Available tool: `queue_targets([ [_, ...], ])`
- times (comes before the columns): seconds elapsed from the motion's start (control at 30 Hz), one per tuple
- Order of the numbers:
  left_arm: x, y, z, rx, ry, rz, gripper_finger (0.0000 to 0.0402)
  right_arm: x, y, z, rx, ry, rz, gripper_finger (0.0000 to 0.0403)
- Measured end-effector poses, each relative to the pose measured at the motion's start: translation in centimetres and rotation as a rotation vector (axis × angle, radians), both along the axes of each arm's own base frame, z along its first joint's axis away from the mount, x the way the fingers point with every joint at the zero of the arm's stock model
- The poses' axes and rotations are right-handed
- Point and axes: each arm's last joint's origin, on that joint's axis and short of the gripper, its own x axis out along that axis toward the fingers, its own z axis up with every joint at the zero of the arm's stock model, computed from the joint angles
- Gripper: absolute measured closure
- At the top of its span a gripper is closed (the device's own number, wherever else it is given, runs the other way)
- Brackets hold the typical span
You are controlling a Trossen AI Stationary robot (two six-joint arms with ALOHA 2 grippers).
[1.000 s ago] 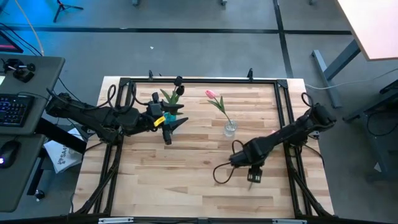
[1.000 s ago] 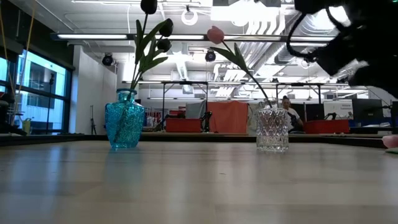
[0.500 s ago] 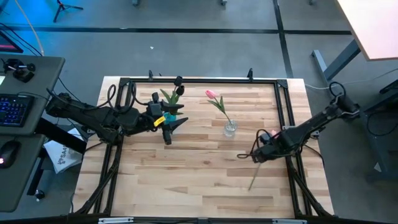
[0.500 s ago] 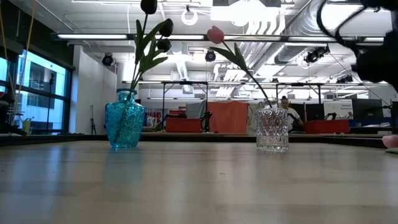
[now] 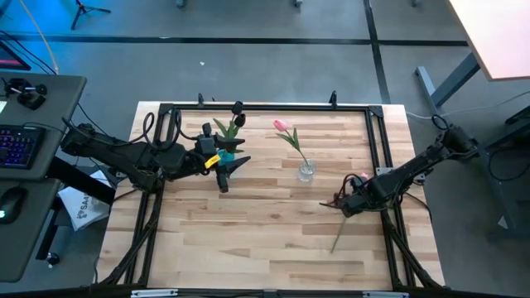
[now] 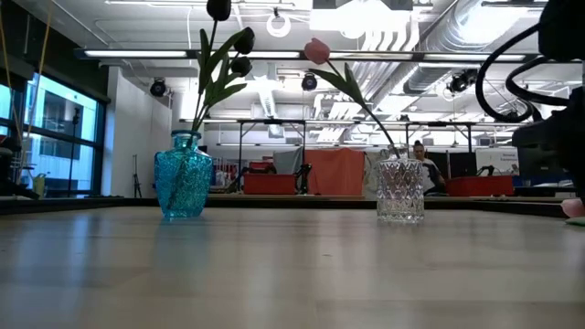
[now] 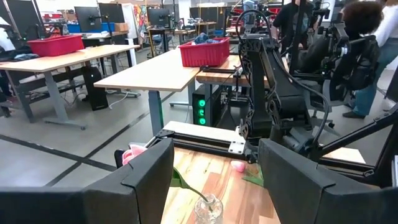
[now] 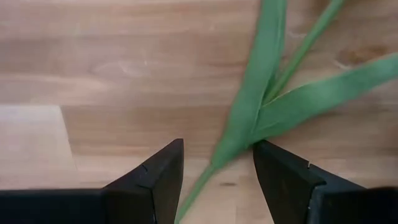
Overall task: Sort flowers into vase by color
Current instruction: Put the pink flower into the transparent vase
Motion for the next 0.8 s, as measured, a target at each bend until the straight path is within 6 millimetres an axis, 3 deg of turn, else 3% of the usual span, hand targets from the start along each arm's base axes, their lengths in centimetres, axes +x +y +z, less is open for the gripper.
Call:
queue_targets([
  [0.27, 0.0, 0.0, 0.0, 0.0, 0.0, 0.0, 0.0179, -0.3, -0.3, 0.0, -0.04, 0.025, -0.014, 0.0232],
  [0.43, 0.0, 0.0, 0.0, 0.0, 0.0, 0.0, 0.0179, -0.3, -0.4, 0.0, -0.076, 0.02, 0.01, 0.0288],
  [0.6, 0.0, 0.0, 0.0, 0.0, -0.001, -0.002, 0.0179, -0.1, -0.3, -0.1, -0.088, 0.001, 0.095, 0.0383],
  [0.7, 0.0, -0.1, 0.1, -0.004, -0.003, -0.041, 0.0179, 0.2, -0.2, 0.4, -0.097, -0.02, 0.128, 0.039],
  [0.8, -0.3, -0.1, 0.4, -0.011, -0.02, -0.072, 0.0179, 1.0, 0.1, 2.0, -0.124, -0.081, 0.179, 0.0395],
])
